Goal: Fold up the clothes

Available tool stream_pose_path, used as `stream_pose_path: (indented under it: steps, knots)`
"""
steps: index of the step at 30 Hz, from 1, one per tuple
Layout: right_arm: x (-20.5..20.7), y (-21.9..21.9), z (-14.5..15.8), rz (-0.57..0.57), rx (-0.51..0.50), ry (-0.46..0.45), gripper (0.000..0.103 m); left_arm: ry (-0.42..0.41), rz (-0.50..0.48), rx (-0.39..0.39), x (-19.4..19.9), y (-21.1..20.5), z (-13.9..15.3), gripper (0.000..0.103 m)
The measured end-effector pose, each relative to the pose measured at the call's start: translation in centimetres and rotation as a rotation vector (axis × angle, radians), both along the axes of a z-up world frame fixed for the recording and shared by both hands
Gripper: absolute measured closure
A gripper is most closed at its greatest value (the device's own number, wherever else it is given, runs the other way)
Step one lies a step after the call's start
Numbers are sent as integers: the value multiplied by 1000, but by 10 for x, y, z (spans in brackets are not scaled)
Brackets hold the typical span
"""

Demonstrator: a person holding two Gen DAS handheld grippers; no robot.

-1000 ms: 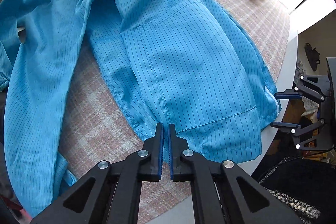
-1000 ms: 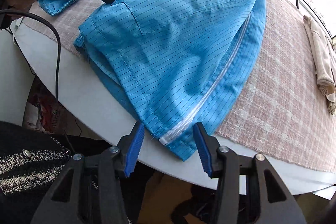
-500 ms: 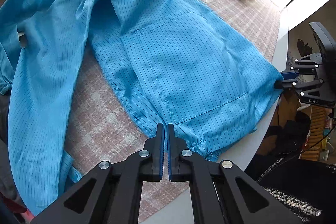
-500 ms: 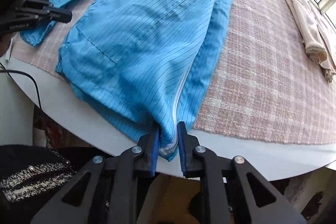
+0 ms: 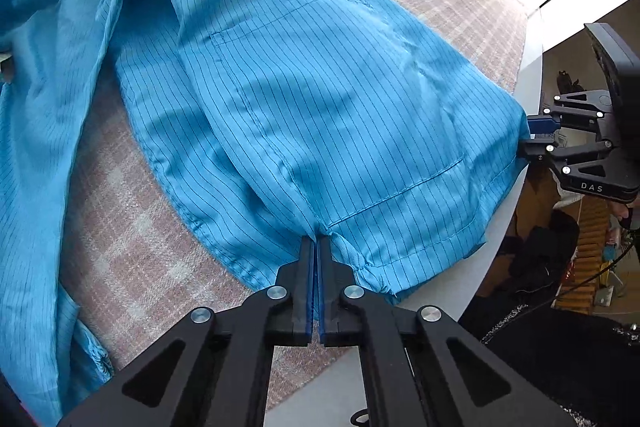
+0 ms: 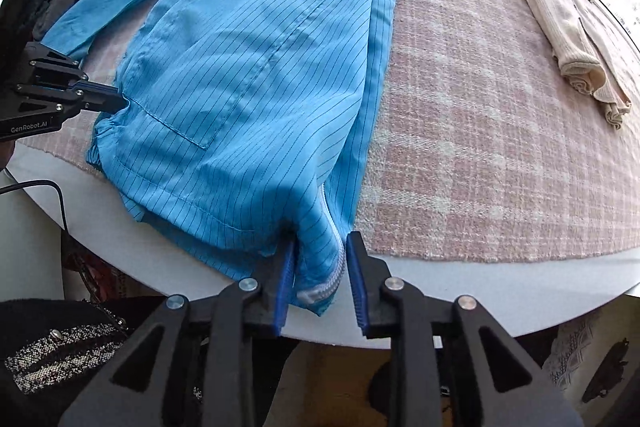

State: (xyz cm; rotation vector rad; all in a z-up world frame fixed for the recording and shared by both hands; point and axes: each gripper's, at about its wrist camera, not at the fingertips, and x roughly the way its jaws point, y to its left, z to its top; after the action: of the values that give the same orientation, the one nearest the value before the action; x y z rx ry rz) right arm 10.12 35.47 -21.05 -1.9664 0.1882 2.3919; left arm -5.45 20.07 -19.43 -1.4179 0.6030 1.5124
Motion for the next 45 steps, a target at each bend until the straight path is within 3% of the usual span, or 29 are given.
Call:
stream_pose_path:
  steps: [3, 10, 14, 19, 25, 27, 28, 30, 32, 33, 34, 35, 38, 42, 45]
  knots:
    - [1, 13, 10, -55, -8, 19, 78, -18, 39, 67, -9, -9, 34, 103]
    - [23, 18, 47, -74, -11, 124, 68, 14, -11, 169, -24, 8, 109, 103]
    - [14, 8, 61, -53, -21, 194, 60, 32, -60, 187, -23, 55, 143, 103]
    - [25, -18, 57, -53, -35, 268, 60, 88, -130, 222, -18, 115, 205, 103]
    - [27, -25, 91, -115, -6, 417, 60, 202, -254, 258, 23, 183, 263, 103]
    - [30, -25, 107, -126, 26, 472, 55, 231, -299, 270, 38, 193, 275, 103]
    - [29, -24, 112, -136, 67, 486, 47, 243, -320, 277, 45, 197, 280, 103]
    - [22, -13, 112, -170, 135, 470, 46, 260, -334, 289, 51, 201, 288, 103]
    - [14, 2, 107, -196, 73, 447, 48, 276, -334, 303, 53, 201, 295, 103]
    - [12, 9, 104, -216, 55, 432, 55, 285, -331, 312, 51, 196, 297, 103]
    - [12, 17, 102, -243, 57, 412, 89, 294, -324, 320, 47, 186, 296, 103]
    - [13, 26, 99, -271, 41, 394, 101, 304, -318, 327, 44, 176, 295, 103]
    - [25, 50, 87, -327, -8, 355, 101, 332, -262, 283, 25, 132, 262, 103]
    - [35, 48, 64, -234, 17, 240, 101, 280, -138, 135, -10, 60, 162, 103]
    - [41, 42, 48, -132, 46, 127, 96, 146, 3, 37, -39, 21, 85, 103]
